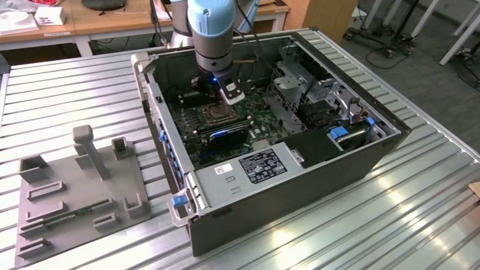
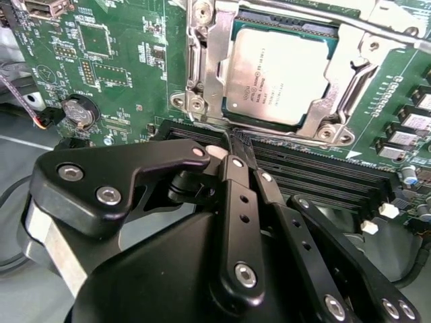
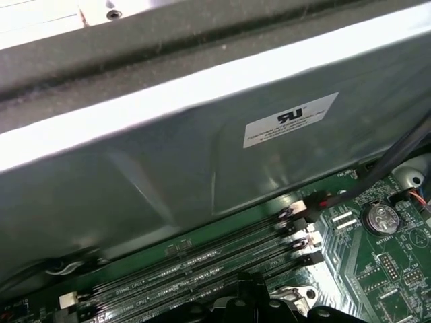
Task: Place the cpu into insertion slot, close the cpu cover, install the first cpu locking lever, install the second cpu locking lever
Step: 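Install the first cpu locking lever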
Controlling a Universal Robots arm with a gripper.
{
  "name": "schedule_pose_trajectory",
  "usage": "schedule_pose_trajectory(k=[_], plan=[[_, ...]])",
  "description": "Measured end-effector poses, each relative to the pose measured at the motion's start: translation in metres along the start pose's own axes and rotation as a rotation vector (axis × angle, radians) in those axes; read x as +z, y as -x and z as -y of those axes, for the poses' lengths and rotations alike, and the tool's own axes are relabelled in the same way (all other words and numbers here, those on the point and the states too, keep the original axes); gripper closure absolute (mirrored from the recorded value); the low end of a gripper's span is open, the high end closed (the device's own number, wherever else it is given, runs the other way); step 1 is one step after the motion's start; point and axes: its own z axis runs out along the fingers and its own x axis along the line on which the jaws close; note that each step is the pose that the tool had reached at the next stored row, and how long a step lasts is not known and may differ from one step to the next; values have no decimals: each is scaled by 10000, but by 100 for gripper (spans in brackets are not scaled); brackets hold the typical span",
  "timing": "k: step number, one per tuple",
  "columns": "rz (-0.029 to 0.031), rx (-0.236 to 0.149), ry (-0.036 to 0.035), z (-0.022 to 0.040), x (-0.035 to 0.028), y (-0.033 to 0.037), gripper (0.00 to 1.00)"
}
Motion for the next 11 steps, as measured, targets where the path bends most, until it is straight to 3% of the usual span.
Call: schedule_pose_trajectory(k=[6,11], plan=[[5,-2,23,-9,9,18,90],[1,1,2,-10,6,25,90]])
